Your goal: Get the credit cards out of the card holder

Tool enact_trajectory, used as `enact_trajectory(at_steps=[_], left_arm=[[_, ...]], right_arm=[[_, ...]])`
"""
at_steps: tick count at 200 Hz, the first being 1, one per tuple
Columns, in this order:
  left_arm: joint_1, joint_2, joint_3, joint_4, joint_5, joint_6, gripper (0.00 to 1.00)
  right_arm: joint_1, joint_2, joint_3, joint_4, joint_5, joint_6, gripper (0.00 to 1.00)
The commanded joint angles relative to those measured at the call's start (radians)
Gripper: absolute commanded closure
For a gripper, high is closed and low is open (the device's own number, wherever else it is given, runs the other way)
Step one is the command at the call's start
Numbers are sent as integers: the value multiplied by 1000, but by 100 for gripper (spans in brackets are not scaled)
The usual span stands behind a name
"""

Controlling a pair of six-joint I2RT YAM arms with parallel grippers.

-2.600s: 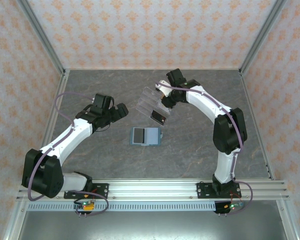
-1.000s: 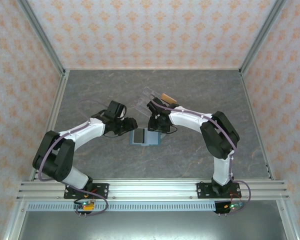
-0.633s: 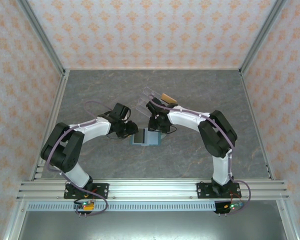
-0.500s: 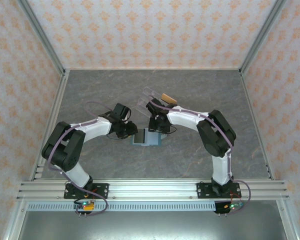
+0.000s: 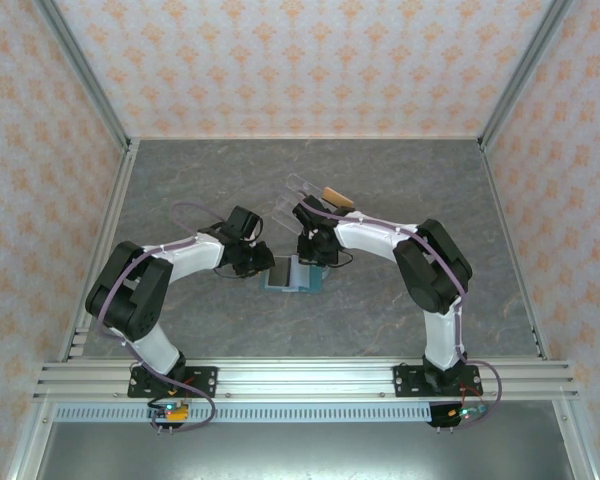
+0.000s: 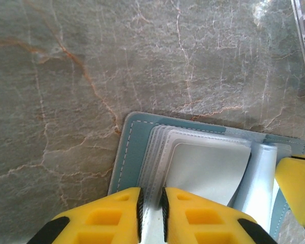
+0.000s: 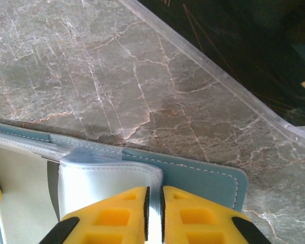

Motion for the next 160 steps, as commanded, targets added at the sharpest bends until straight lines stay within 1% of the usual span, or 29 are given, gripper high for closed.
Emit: enact_trajectory(at_steps=[1, 14, 26, 50, 69, 98, 121, 146, 160], left_arm=[[-11, 4, 33, -26, -27, 17, 79], [-12, -10, 45, -55, -44, 27, 77], [-11, -26, 53, -76, -56, 33, 75], [-12, -60, 58, -104, -70, 39, 71], [-12, -77, 56, -111, -73, 39, 70], [-12, -76, 52, -105, -68, 37, 72], [-12, -61, 47, -91, -57, 31, 74], [-11, -38, 38, -62, -32, 18, 78], [-12, -29, 33, -55, -32, 15, 79]], right_arm=[[6, 2, 21, -4, 9, -18, 85], [5, -9, 23, -21, 44, -24, 85], [5, -28, 22, -33, 70, -28, 83], [5, -80, 25, -45, 99, -40, 72], [5, -103, 32, -50, 96, -48, 66], [7, -93, 47, -35, 3, -56, 65], [8, -79, 29, 22, -89, -32, 66], [8, -50, 7, 108, -217, 23, 69], [8, -39, -10, 147, -247, 55, 71]])
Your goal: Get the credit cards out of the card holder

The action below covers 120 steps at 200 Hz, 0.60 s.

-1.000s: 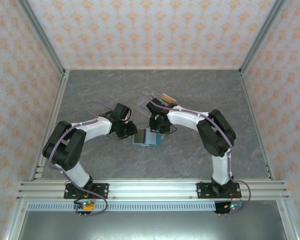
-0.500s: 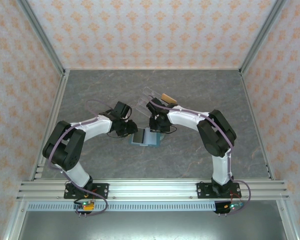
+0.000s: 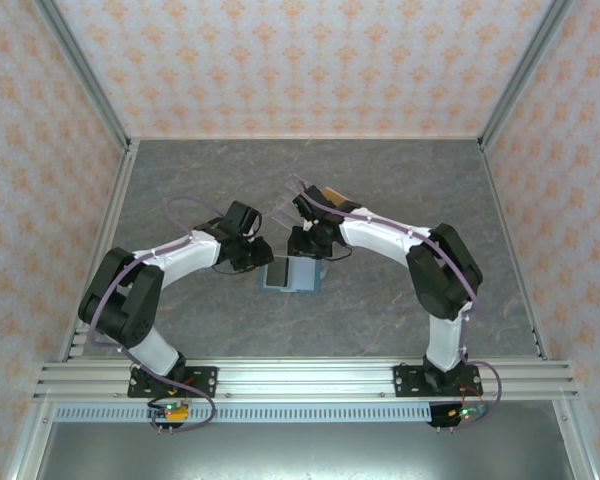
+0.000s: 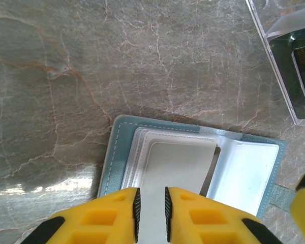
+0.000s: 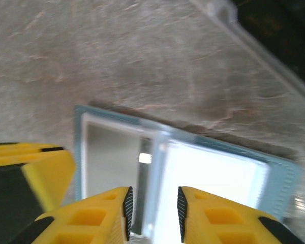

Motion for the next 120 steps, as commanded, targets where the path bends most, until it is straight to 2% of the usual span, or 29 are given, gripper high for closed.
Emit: enact_trajectory(at_steps=[1, 53, 120], left_arm=[[-11, 25, -1, 13, 9, -3, 79], [-12, 58, -8, 13, -25, -13, 83], [-12, 82, -21, 17, -26, -15, 86]], right_arm=[[8, 34, -31, 93, -117, 67, 72], [5, 82, -55, 129, -96, 125, 78], [-4, 100, -74, 158, -121, 140, 79]])
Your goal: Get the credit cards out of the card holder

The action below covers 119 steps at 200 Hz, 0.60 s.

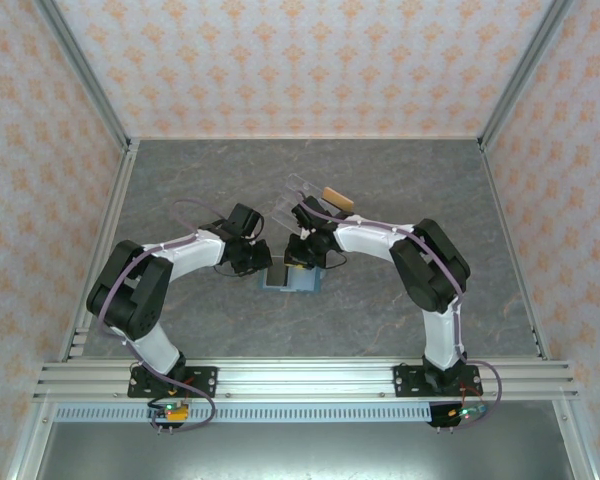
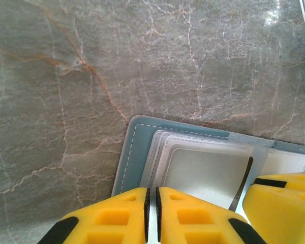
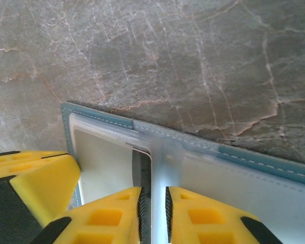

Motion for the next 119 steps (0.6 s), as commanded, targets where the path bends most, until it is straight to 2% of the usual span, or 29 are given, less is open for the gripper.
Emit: enact_trajectory(at_steps=[1, 119], left_arm=[[-11, 21, -21, 8, -23, -12, 86], [-12, 25, -38, 21, -20, -25, 89]], right_arm=[[-3, 18, -12, 23, -20, 18, 79], [-7, 43, -8, 42, -54, 18, 84]])
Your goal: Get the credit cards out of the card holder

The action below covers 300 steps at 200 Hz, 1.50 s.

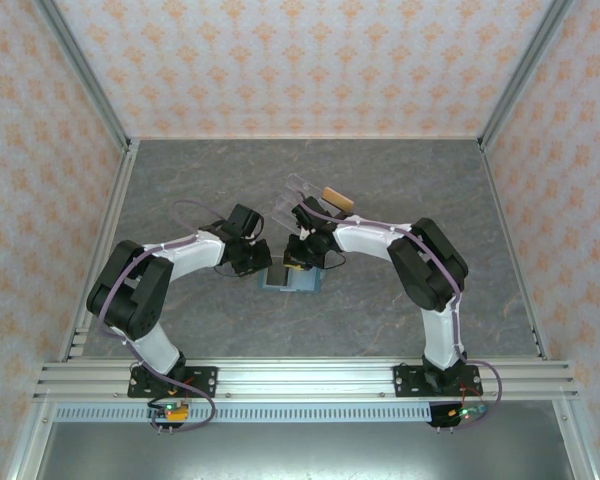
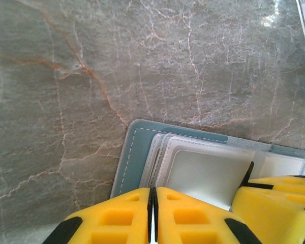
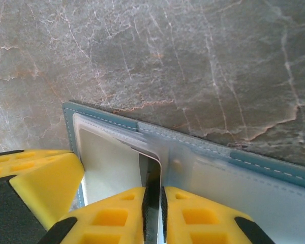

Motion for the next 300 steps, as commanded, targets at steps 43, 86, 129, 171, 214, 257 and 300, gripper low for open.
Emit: enact_trajectory(at_steps=[43, 86, 129, 171, 214, 257, 300], left_arm=[[-12, -4, -31, -13, -42, -30, 88], [-9, -43, -26, -33, -66, -43, 78], [-3, -59, -28, -12, -48, -62, 74], [-3, -111, -29, 29, -2, -61, 75], [-12, -88, -17, 77, 78, -56, 80], [-12, -6, -5, 69, 83, -59, 85], [-13, 29, -4, 61, 68, -60, 90]], right_arm=[[-10, -1, -28, 44, -2, 23, 95], [-35, -64, -58, 6, 36, -8, 98], [-52, -100, -82, -12, 55, -22, 98], [-53, -81, -76, 8, 22, -17, 96], [-53, -82, -79, 34, -1, -14, 96], [-61, -87, -92, 82, -31, -10, 96], [-65, -89, -123, 183, -104, 25, 93]])
